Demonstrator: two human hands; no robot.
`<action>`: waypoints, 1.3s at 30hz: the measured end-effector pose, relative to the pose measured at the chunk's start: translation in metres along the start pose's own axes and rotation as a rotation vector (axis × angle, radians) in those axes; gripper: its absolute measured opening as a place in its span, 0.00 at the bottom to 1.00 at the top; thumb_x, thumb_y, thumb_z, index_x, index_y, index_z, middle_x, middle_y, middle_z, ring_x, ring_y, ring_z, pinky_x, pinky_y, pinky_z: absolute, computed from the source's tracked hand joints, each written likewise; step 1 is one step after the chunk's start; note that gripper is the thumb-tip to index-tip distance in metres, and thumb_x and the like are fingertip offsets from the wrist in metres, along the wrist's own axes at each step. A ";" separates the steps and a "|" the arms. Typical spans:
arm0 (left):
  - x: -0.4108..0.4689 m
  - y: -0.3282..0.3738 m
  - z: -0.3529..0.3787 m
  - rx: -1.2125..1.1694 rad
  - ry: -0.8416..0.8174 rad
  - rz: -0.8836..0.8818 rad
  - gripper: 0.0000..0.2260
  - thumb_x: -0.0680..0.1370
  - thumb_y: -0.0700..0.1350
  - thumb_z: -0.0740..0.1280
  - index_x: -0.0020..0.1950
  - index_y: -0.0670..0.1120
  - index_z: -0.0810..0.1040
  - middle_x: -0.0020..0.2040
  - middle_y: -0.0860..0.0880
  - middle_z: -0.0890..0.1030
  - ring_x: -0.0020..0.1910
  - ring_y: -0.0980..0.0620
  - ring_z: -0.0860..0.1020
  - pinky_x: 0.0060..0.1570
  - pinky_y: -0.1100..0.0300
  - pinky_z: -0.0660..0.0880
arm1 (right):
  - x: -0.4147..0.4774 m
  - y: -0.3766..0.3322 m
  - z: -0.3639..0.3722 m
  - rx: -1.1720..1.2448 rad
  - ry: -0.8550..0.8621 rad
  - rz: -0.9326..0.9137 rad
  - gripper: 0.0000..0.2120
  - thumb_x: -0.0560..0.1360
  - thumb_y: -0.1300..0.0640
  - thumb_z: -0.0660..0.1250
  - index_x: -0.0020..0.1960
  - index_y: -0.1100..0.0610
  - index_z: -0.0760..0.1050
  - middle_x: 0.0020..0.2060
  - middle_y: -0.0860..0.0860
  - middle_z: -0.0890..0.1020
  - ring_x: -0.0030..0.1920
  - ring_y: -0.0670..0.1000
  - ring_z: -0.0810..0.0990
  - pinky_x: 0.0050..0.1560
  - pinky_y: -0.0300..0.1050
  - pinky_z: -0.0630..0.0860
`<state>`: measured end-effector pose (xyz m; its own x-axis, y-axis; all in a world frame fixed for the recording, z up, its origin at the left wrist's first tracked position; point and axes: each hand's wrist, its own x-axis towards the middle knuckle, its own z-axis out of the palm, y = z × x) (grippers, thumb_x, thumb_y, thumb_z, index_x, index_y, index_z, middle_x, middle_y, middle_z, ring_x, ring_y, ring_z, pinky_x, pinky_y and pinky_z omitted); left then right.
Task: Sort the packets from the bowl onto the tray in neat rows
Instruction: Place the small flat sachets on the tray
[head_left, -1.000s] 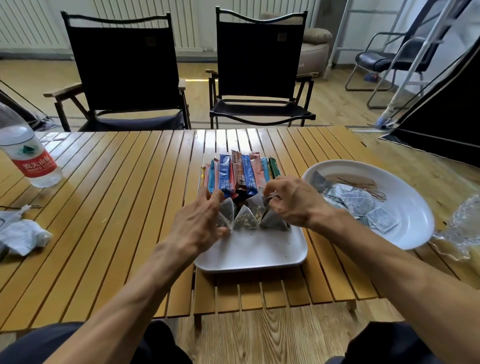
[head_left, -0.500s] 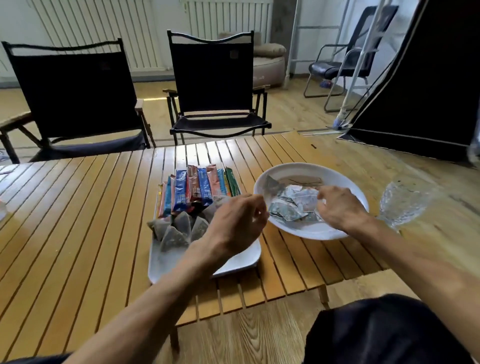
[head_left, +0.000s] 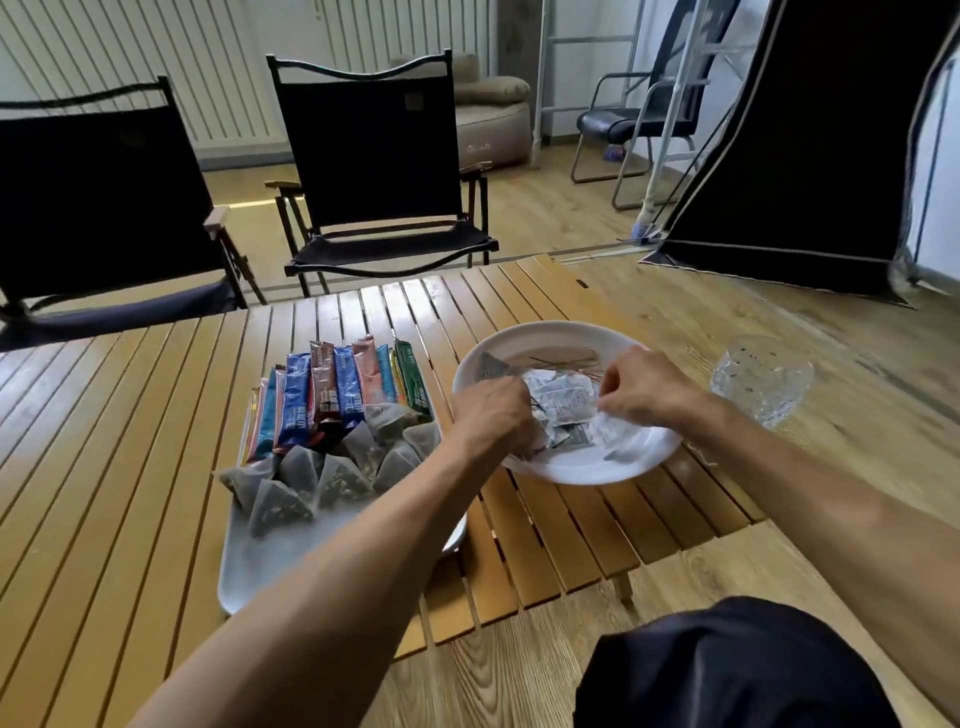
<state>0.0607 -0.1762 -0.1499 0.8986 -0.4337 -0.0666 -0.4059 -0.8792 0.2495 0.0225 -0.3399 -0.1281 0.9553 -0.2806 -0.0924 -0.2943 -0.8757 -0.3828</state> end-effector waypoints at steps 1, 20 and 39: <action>0.001 -0.001 0.000 -0.026 -0.014 -0.010 0.08 0.70 0.45 0.72 0.41 0.49 0.73 0.37 0.53 0.75 0.42 0.52 0.75 0.49 0.55 0.75 | 0.003 -0.003 -0.003 0.070 0.020 -0.026 0.06 0.74 0.63 0.71 0.40 0.54 0.80 0.43 0.52 0.84 0.41 0.48 0.80 0.42 0.41 0.77; -0.037 -0.040 -0.030 -0.794 0.109 -0.063 0.17 0.70 0.35 0.71 0.55 0.43 0.70 0.53 0.42 0.77 0.50 0.44 0.80 0.48 0.51 0.81 | 0.021 -0.018 0.011 -0.107 -0.182 -0.120 0.08 0.70 0.61 0.71 0.49 0.54 0.78 0.44 0.52 0.82 0.41 0.50 0.78 0.41 0.45 0.76; -0.167 -0.146 -0.050 -0.920 0.265 -0.034 0.13 0.76 0.38 0.66 0.59 0.49 0.76 0.50 0.56 0.80 0.48 0.59 0.80 0.41 0.65 0.79 | -0.099 -0.149 0.072 1.153 -0.627 -0.047 0.11 0.79 0.57 0.64 0.61 0.54 0.74 0.51 0.55 0.83 0.49 0.54 0.83 0.40 0.44 0.80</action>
<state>-0.0216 0.0348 -0.1266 0.9619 -0.2526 0.1049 -0.1902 -0.3425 0.9200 -0.0265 -0.1538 -0.1279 0.9059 0.2435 -0.3466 -0.3675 0.0449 -0.9289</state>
